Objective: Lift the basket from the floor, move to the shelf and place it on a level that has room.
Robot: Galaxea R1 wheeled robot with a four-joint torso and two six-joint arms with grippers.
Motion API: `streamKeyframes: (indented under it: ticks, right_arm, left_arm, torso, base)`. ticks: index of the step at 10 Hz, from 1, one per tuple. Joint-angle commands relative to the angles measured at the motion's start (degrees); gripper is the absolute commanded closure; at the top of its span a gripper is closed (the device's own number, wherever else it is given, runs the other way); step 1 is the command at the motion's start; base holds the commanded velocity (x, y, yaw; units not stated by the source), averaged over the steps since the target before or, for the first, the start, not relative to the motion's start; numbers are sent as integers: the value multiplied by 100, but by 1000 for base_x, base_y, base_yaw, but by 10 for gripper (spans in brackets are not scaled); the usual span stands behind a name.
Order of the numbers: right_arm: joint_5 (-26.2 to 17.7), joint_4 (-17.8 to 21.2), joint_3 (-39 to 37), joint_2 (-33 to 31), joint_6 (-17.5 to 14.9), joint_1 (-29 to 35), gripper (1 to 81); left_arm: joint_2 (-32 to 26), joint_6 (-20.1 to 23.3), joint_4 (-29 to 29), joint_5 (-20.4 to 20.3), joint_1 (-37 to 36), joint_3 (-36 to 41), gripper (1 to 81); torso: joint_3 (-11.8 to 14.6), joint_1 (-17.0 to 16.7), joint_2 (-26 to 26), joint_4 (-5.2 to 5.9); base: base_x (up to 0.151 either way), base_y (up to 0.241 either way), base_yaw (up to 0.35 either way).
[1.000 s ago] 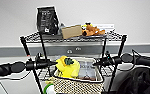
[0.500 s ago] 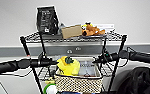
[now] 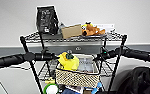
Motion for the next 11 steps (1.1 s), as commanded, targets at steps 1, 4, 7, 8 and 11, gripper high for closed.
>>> streamKeyframes:
  ticks: [1,4,7,8,11]
  right_arm:
    - [-192,-486,-663,523,-100,1383,811]
    - [-175,-724,-1305,936,-108,1331,811]
    - [106,-1041,-1904,1350,-108,1129,811]
    - [282,-1146,-2071,1447,-108,1076,811]
    - [651,-1313,-2755,1754,-135,1014,811]
  left_arm:
    - [424,19,265,-62,-1194,-553,811]
    - [855,19,362,-115,-1211,-1150,811]
    - [1260,81,450,-308,-1185,-1935,811]
    - [1383,81,609,-467,-1141,-2137,811]
    - [1795,81,783,-669,-1044,-2838,811]
  torso:
    - [0,0,0,0]
    - [-5,0,0,0]
    - [-7,4,2,0]
    - [-7,4,2,0]
    - [-9,6,5,0]
  base:
    - [0,0,0]
    - [0,0,0]
    - [0,0,0]
    - [0,0,0]
    - [0,0,0]
